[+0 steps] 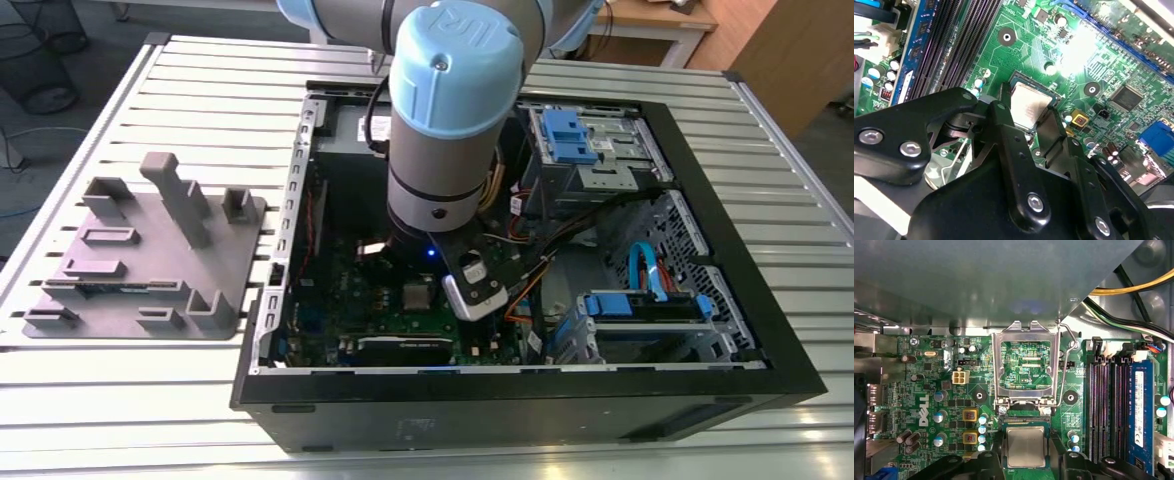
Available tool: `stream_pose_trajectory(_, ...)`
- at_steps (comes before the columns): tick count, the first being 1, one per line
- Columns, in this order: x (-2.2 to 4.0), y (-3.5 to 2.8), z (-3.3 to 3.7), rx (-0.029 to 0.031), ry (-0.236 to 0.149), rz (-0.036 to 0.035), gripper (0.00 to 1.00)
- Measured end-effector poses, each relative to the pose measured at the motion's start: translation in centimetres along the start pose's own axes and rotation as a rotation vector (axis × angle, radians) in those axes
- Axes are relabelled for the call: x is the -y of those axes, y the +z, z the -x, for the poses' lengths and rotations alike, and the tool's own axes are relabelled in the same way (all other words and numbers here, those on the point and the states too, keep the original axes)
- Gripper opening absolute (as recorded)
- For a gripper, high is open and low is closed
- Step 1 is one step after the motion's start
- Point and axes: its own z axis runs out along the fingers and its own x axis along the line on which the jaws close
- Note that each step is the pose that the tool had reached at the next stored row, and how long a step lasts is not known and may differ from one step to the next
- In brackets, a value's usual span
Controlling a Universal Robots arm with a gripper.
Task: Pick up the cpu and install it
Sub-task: 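Place the cpu into insertion slot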
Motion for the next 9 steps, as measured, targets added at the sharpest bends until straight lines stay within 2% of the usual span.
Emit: stream_pose_trajectory(9,0.00,-0.04,0.00,0.0001,0.000,0.0001,0.43)
